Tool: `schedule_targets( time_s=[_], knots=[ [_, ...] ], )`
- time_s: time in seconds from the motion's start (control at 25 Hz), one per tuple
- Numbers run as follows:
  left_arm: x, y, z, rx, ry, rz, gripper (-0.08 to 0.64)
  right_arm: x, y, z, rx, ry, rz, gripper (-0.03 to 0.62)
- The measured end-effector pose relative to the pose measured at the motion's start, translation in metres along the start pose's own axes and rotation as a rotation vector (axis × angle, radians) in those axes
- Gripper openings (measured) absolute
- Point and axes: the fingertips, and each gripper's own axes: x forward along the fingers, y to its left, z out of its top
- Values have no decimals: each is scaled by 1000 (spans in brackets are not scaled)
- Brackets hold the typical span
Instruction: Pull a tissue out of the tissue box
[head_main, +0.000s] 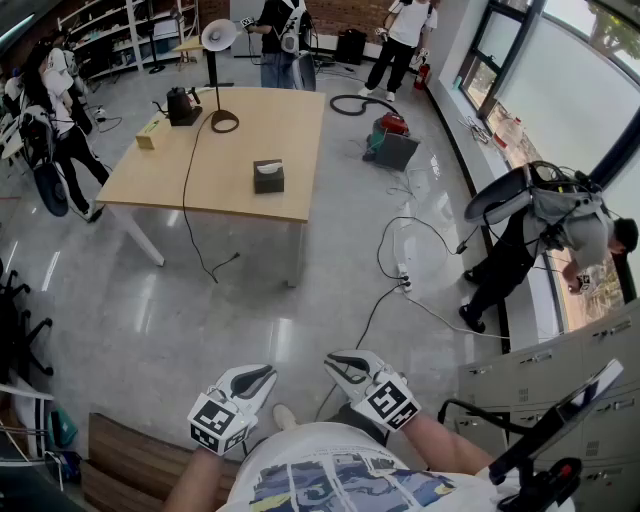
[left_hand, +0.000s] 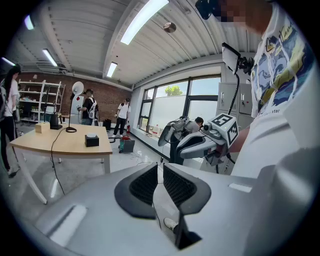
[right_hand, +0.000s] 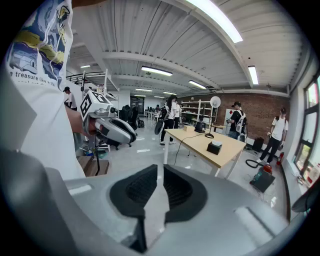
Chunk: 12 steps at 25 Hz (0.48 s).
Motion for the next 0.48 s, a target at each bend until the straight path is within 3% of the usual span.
schedule_targets(
  time_s=[0.48],
  knots=[
    [-18,11,-11,-28,-5,23,41,22,14,12,-11,-2,36,41]
  ],
)
